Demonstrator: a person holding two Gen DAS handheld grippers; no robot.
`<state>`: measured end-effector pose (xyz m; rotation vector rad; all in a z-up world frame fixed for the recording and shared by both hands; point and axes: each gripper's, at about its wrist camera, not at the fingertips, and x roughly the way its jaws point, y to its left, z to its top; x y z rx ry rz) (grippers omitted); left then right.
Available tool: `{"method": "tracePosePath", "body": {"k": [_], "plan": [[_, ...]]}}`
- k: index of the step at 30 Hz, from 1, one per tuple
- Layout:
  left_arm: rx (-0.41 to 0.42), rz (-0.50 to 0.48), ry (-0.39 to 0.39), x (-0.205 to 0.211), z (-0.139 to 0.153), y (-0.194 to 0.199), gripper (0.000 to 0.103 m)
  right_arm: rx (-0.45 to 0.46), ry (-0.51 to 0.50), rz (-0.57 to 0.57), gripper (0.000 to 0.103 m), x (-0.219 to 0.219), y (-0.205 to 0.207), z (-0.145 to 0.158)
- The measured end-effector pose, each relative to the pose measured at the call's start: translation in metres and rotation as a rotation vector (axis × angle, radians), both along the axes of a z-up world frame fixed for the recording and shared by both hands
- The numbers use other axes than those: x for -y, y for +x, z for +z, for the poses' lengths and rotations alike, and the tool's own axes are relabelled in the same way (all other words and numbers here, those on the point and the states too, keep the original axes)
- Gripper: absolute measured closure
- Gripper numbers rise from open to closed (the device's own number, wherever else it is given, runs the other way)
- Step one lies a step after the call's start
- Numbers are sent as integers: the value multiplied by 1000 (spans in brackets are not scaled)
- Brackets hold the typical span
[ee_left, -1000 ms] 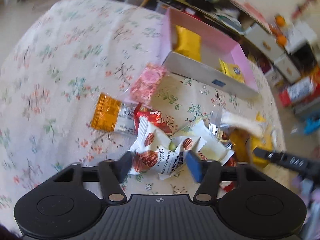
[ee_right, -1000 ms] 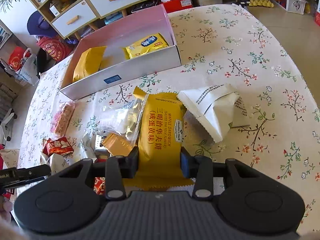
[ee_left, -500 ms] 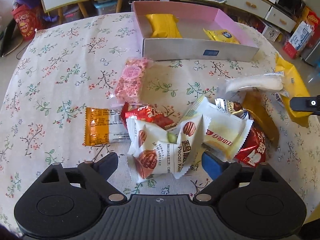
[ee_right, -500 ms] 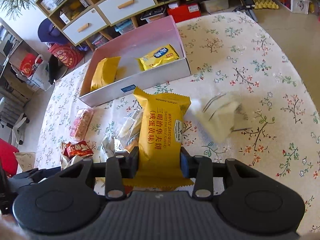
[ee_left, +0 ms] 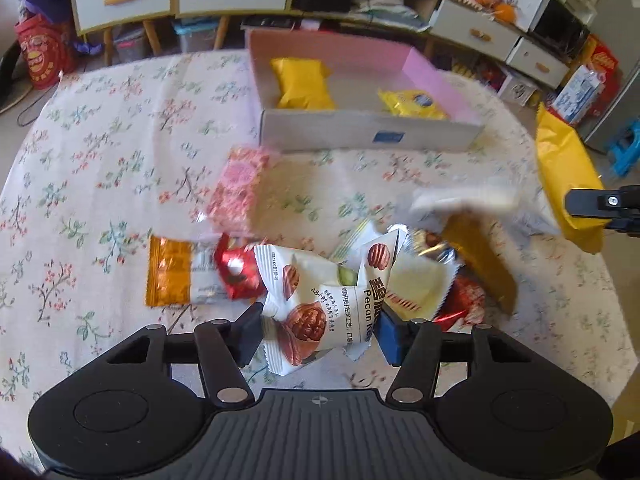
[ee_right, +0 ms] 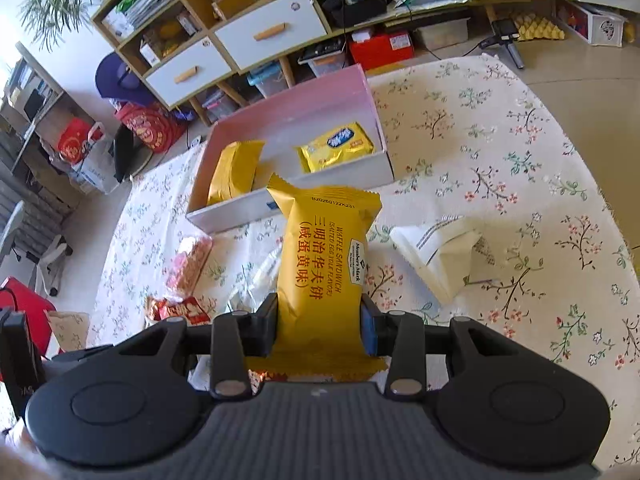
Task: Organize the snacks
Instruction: 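Carry both packets into the pink box and open both grippers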
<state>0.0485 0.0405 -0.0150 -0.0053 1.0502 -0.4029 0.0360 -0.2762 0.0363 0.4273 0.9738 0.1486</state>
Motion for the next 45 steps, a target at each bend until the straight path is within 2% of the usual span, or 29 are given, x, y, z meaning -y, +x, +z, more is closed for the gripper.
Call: {"method": "tracePosePath", "body": {"k": [11,22,29,34,38,45], "plan": [[77,20,-62,16,26,21,47,57,45,-57,66,9,20,7],[135,91,-87,40,29,65,47,71,85,-84,66,6,61,-3],[184,101,-43,57,42,96,46,99,129,-103,66,7,92,-9],[195,65,-1,76,41,124,46,90,224,-165,66,13,110,-16],[196,52,-18,86,39,145,46,92,200,-166,66,12,132,-20],[167,15,32,107,12,173,46,96,129,-119,66,6,172,-26]]}}
